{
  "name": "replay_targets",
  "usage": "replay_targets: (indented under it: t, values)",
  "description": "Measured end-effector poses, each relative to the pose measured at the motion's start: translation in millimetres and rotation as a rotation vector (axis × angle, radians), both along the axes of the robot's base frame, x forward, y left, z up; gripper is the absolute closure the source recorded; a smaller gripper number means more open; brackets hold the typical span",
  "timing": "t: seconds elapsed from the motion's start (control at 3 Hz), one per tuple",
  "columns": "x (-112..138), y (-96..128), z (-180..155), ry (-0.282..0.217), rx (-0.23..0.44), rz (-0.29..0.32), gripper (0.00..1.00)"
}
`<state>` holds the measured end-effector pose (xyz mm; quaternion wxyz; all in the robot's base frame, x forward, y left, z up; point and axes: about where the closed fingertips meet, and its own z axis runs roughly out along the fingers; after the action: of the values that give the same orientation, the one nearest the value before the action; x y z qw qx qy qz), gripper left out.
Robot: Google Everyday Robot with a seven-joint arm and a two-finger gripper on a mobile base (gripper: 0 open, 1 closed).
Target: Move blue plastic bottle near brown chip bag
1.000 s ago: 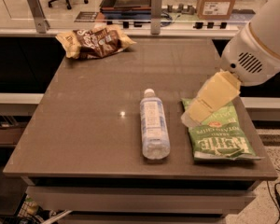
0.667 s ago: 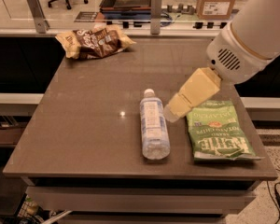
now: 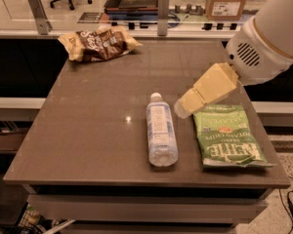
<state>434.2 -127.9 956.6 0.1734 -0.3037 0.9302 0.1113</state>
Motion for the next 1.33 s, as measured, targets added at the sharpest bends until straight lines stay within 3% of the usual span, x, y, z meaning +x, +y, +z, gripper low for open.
replay_targets:
  t: [0.67, 1.0, 1.33]
  values:
    - [23, -2, -19, 0.076, 0.077, -0.295, 0.0]
    - [23, 2, -33, 0.092, 0.105, -0.408, 0.0]
    - [20, 16, -50, 0.105, 0.087, -0.465, 0.0]
